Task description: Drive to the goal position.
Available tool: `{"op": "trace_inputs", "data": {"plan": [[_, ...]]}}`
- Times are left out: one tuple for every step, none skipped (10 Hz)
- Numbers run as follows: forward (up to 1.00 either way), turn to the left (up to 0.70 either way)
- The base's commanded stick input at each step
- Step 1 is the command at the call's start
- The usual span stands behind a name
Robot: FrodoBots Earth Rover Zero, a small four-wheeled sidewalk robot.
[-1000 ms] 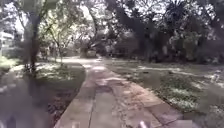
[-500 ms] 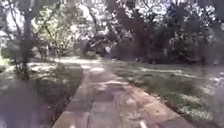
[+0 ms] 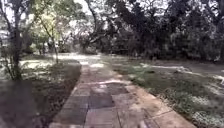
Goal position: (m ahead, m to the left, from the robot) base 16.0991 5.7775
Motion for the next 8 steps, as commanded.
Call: {"op": "trace_inputs", "data": {"plan": [[0.7,0.0],[0.7,0.0],[0.7,0.0],[0.7,0.0],[0.7,0.0],[0.7,0.0],[0.7,0.0],[0.7,0.0]]}}
